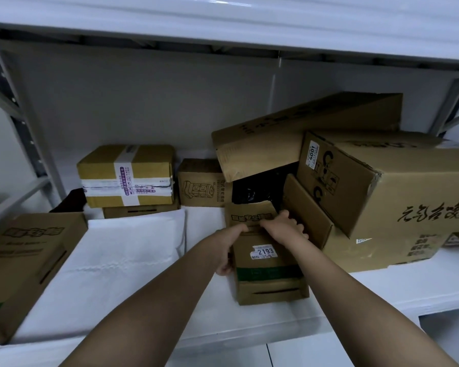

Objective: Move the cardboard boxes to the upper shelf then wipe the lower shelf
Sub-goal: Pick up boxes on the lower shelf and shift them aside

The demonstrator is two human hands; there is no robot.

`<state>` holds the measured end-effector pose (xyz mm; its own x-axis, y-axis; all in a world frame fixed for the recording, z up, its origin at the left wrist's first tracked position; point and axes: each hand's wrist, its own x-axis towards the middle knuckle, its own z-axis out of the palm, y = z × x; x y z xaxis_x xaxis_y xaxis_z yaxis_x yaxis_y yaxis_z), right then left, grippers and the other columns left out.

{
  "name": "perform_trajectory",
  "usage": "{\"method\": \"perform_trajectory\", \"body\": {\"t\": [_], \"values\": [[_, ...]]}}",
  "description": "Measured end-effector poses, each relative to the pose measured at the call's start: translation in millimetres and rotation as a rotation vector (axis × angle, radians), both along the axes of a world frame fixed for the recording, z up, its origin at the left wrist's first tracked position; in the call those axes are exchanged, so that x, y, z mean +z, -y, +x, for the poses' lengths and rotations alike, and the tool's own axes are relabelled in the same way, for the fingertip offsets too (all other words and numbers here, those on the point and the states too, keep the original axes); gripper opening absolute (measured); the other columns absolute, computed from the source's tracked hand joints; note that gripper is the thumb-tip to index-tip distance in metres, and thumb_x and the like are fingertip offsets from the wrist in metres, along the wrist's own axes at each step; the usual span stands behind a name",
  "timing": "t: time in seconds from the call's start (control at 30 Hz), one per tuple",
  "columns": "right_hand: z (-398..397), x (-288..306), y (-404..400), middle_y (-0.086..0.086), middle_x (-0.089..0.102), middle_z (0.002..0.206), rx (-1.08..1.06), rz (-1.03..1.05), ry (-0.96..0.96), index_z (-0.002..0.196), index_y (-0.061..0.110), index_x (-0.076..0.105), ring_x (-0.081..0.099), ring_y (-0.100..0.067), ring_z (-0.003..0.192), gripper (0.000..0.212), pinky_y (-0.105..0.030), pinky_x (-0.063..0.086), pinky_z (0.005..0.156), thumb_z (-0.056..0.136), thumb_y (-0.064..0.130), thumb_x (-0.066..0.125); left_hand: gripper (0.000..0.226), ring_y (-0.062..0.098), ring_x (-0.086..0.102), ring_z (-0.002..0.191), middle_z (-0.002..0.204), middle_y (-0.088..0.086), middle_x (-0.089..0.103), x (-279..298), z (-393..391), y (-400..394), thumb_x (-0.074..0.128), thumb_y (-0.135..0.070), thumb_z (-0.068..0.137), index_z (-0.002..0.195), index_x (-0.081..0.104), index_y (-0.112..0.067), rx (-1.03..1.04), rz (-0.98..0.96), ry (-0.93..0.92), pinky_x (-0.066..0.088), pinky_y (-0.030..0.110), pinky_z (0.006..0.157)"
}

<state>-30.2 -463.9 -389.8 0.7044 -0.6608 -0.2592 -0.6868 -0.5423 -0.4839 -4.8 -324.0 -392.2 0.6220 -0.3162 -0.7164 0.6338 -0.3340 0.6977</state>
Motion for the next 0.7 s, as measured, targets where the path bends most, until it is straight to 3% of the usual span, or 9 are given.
{"method": "perform_trajectory", "body": {"t": [0.17, 0.23, 0.27, 0.33, 0.4, 0.47, 0.53, 0.6, 0.7], "values": [[0, 17, -7, -0.014, 0.043, 0.141, 0.048, 0.125, 0.115, 0.146, 0.010, 0.024, 0.031, -0.036, 0.133, 0.073, -0.039, 0.031, 0.106, 0.089, 0.048, 0.051, 0.038, 0.019, 0.065, 0.086, 0.081, 0.004, 0.071, -10, 7, -18, 0.065, -0.052, 0.078, 0.094, 0.063, -0.017, 0.015, -0.034, 0.028, 0.048, 0.028, 0.090], [-2, 18, -8, -0.014, 0.052, 0.133, 0.058, 0.265, 0.167, 0.138, 0.006, 0.037, 0.046, -0.033, 0.123, 0.061, -0.037, 0.040, 0.101, 0.090, 0.040, 0.053, 0.031, 0.020, 0.068, 0.077, 0.076, 0.006, 0.073, -11, 11, -26, 0.058, -0.046, 0.088, 0.096, 0.064, -0.016, 0.012, -0.094, 0.066, 0.054, 0.027, 0.071], [-3, 18, -9, -0.012, 0.057, 0.126, 0.052, 0.350, 0.210, 0.128, 0.005, 0.044, 0.055, -0.026, 0.109, 0.048, -0.035, 0.048, 0.088, 0.092, 0.036, 0.053, 0.029, 0.020, 0.067, 0.072, 0.072, 0.006, 0.072, -10, 13, -31, 0.055, -0.042, 0.091, 0.095, 0.064, -0.015, 0.012, -0.122, 0.079, 0.053, 0.026, 0.062], [-10, 20, -12, -0.003, 0.059, 0.102, 0.030, 0.478, 0.270, 0.108, 0.010, 0.046, 0.053, -0.010, 0.080, 0.022, -0.023, 0.041, 0.061, 0.096, 0.027, 0.052, 0.025, 0.019, 0.065, 0.067, 0.063, 0.006, 0.071, -7, 17, -41, 0.051, -0.034, 0.095, 0.091, 0.063, -0.013, 0.004, -0.158, 0.109, 0.052, 0.023, 0.051], [-15, 20, -14, 0.003, 0.053, 0.093, 0.011, 0.530, 0.311, 0.104, 0.014, 0.043, 0.050, -0.009, 0.082, 0.017, -0.022, 0.040, 0.069, 0.096, 0.026, 0.052, 0.022, 0.017, 0.066, 0.060, 0.056, 0.005, 0.070, -3, 20, -49, 0.050, -0.029, 0.097, 0.087, 0.061, -0.012, -0.016, -0.178, 0.134, 0.050, 0.019, 0.043], [-18, 20, -20, 0.001, 0.049, 0.106, -0.001, 0.556, 0.344, 0.111, 0.015, 0.045, 0.047, -0.015, 0.103, 0.023, -0.031, 0.039, 0.090, 0.095, 0.029, 0.053, 0.021, 0.015, 0.067, 0.050, 0.055, 0.004, 0.069, 1, 22, -57, 0.051, -0.027, 0.096, 0.086, 0.061, -0.012, -0.035, -0.160, 0.163, 0.048, 0.018, 0.039], [-20, 19, -27, -0.002, 0.046, 0.114, -0.018, 0.607, 0.348, 0.117, 0.016, 0.046, 0.044, -0.021, 0.115, 0.030, -0.039, 0.037, 0.098, 0.094, 0.033, 0.053, 0.022, 0.014, 0.066, 0.044, 0.053, 0.004, 0.069, 4, 23, -67, 0.053, -0.029, 0.095, 0.085, 0.061, -0.011, -0.046, -0.130, 0.185, 0.045, 0.017, 0.034], [-21, 19, -33, -0.003, 0.048, 0.115, -0.035, 0.672, 0.322, 0.117, 0.018, 0.046, 0.048, -0.026, 0.118, 0.033, -0.040, 0.042, 0.095, 0.093, 0.040, 0.052, 0.022, 0.014, 0.066, 0.043, 0.054, 0.005, 0.069, 7, 25, -77, 0.054, -0.030, 0.094, 0.086, 0.061, -0.011, -0.049, -0.102, 0.193, 0.044, 0.018, 0.033], [-23, 20, -44, -0.008, 0.061, 0.098, -0.032, 0.789, 0.310, 0.099, 0.018, 0.053, 0.060, -0.024, 0.090, 0.033, -0.031, 0.050, 0.069, 0.093, 0.050, 0.048, 0.023, 0.015, 0.066, 0.043, 0.054, 0.005, 0.069, 12, 29, -96, 0.055, -0.033, 0.094, 0.086, 0.061, -0.012, -0.044, -0.077, 0.205, 0.044, 0.017, 0.033]]}}
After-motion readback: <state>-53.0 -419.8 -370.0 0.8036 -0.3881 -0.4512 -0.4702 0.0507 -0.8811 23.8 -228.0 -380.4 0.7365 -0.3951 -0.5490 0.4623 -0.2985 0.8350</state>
